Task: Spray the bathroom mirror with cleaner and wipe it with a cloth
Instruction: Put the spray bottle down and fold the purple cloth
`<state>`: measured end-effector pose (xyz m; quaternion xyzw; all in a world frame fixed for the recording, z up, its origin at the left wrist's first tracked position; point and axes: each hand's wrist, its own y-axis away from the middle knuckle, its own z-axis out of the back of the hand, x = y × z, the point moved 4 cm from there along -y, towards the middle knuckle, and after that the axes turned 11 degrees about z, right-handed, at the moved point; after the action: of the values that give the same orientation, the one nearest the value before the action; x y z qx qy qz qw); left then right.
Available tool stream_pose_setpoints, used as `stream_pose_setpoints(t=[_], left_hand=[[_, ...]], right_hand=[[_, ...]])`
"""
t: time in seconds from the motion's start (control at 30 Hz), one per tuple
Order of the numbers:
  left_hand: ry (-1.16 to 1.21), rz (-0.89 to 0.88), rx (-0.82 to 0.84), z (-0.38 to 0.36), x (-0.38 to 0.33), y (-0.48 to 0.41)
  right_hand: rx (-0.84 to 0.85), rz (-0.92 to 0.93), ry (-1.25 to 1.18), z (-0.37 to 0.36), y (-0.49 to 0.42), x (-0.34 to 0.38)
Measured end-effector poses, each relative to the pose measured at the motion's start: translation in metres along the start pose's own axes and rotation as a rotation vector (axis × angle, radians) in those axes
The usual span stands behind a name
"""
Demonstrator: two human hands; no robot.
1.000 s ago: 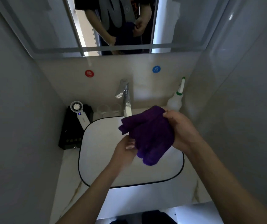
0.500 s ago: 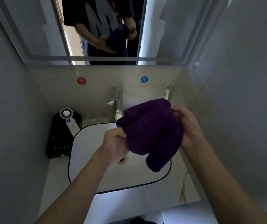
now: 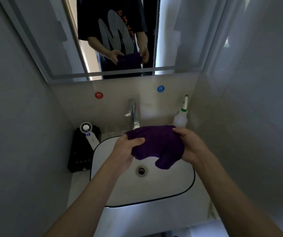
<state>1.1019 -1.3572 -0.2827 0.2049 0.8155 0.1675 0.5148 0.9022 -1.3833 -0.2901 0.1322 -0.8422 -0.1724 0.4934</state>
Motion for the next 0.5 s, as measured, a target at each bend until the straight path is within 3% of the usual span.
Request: stream_pose_setpoints(t=[0.2,0.33,0.5], left_hand=[[-0.271,0.054,-0.393,0.031,0.003,-0.011],[-0.372,0.009,-0.503,0.048,0.006,-0.012],[-0.545,-0.091,-0.489,0.054,0.000,-0.010]], right_hand=[[0.031,0.062,0.045,0.015,-0.019,-0.034],[-0.158,0.300,0.401,0.027,-0.025,-0.046],[0.190,0.457,0.884,0.006,-0.024,-0.056]])
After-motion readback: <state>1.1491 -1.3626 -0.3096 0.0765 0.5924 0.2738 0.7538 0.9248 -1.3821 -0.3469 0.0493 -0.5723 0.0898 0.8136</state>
